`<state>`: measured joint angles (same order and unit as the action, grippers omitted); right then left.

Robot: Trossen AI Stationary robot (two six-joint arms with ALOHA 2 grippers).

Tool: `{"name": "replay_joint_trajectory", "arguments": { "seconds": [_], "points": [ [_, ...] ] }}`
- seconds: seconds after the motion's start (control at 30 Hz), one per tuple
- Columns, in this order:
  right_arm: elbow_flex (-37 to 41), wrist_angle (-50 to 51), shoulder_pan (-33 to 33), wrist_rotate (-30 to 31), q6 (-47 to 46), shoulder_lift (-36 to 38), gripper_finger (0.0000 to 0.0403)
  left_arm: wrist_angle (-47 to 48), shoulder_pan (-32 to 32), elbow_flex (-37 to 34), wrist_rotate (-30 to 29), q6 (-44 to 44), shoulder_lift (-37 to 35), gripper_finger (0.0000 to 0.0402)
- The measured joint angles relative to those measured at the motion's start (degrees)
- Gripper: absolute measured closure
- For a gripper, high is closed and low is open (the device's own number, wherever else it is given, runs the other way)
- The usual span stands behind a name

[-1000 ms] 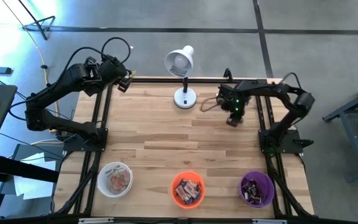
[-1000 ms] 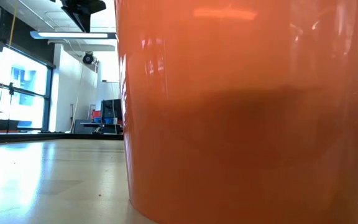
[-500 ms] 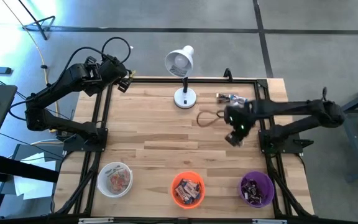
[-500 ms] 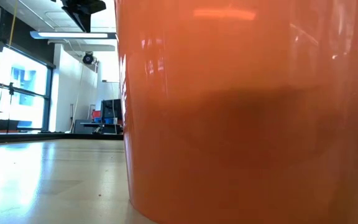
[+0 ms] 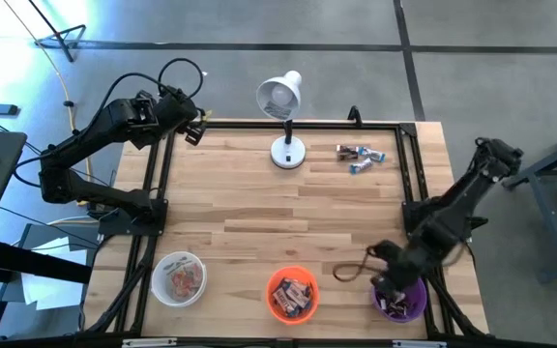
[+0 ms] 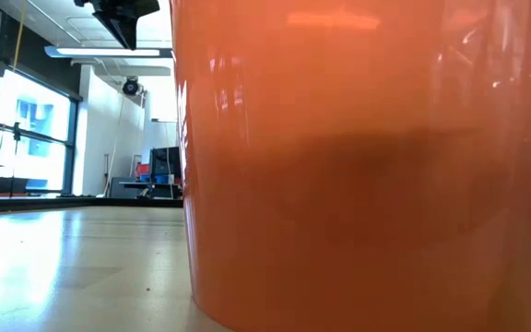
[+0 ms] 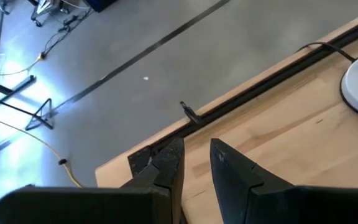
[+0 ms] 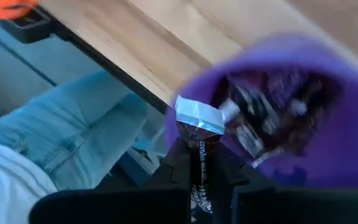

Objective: Organize candy in baskets
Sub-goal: Put the brown chocolate bar into the purple bucket, then adjust the purple bucket

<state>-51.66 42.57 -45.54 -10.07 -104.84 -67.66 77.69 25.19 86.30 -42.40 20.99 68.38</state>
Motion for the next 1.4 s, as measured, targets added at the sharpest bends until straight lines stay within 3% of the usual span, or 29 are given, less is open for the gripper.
{"name": "replay_joint_trajectory", "arguments": {
  "seconds": [0.2, 0.5, 0.63, 0.8, 1.0, 1.17, 1.27, 1.4],
  "points": [
    [0.0, 6.1, -7.6, 0.0, -9.1, -1.9, 0.0386, 0.0, 0.0, 0.0, 0.1, 2.6, 0.0, 0.0337],
    [0.0, 6.9, -8.1, -1.9, -6.6, -2.3, 0.0253, 0.0, 0.0, 0.0, 0.3, 4.4, 0.0, 0.0337],
    [0.0, 7.9, -6.8, -1.5, -2.8, -2.3, 0.0215, 0.0, 0.0, 0.0, 0.3, 5.2, 0.0, 0.0337],
    [0.0, 16.9, -1.6, 2.2, 2.2, -2.0, 0.0207, 0.0, 0.0, 0.0, -0.6, 4.9, 0.2, 0.0337],
    [0.0, 24.1, 9.2, 7.3, 15.6, -0.8, 0.0207, 0.0, 0.0, 0.0, -5.2, 4.1, 1.7, 0.0337],
    [0.0, 18.9, 16.6, -1.1, 20.1, 1.5, 0.0207, 0.0, 0.0, 0.0, -4.4, -0.2, 3.7, 0.0337],
    [-0.1, 19.2, 16.5, -5.7, 21.1, 1.8, 0.0206, 0.0, 0.0, 0.0, -4.1, -3.3, 4.9, 0.0337],
    [0.0, 20.9, 15.5, -6.5, 21.1, 1.8, 0.0206, 0.0, 0.1, 0.0, -4.1, -4.1, 6.7, 0.0337]
  ]
}}
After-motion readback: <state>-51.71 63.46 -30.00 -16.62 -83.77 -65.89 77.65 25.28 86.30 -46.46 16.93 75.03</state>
